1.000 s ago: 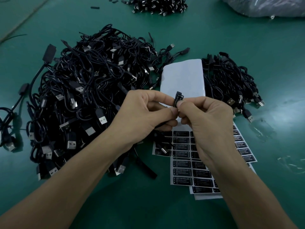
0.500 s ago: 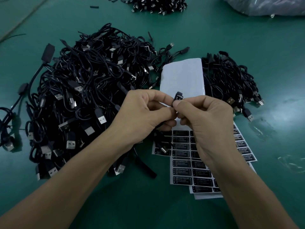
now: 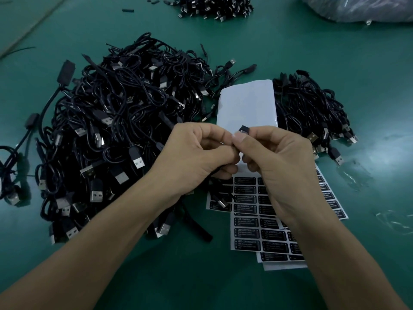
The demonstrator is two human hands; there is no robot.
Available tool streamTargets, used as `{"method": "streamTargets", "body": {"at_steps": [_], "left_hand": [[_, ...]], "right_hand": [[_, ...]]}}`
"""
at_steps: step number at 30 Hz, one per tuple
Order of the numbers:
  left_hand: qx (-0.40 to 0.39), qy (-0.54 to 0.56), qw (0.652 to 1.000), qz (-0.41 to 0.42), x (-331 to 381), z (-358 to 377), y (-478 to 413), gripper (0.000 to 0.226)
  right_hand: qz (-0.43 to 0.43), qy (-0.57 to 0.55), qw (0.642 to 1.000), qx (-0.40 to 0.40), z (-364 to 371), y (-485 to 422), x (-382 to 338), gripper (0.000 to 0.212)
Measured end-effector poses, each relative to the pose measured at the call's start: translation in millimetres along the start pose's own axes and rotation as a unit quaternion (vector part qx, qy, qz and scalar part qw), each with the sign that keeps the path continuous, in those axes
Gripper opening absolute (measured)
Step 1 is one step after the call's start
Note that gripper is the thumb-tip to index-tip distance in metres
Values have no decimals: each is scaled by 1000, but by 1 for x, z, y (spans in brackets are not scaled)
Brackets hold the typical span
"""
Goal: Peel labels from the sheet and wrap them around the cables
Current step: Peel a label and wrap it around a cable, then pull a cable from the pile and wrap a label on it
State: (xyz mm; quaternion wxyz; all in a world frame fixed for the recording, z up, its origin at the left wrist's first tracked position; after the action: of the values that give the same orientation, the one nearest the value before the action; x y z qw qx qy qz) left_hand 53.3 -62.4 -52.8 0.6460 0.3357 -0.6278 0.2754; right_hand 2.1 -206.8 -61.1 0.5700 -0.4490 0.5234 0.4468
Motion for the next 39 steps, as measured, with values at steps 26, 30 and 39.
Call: {"method": "streamTargets", "body": {"at_steps": [26, 30, 39], "left_hand": [[84, -94, 987, 99, 21, -16, 4, 9], [92, 23, 989, 110, 31, -15, 8, 23], [163, 149, 971, 92, 37, -30, 6, 37]], "right_hand": [[-59, 307, 945, -102, 9, 11, -5, 45], [-82, 370, 911, -163, 24, 16, -1, 46], [-96, 233, 955, -154, 19, 13, -3, 9]]}}
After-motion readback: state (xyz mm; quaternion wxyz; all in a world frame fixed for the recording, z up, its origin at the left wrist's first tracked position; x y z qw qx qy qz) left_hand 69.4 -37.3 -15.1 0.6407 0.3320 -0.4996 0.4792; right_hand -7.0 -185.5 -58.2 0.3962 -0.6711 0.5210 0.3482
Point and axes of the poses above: each hand's wrist, its own y-axis away from the middle knuckle, its own z-axis out of the palm, x = y × z, the point moved 1 cm from there along -y, towards the middle knuckle, and after that the axes turned 10 degrees about -x, right-handed, at the moved point
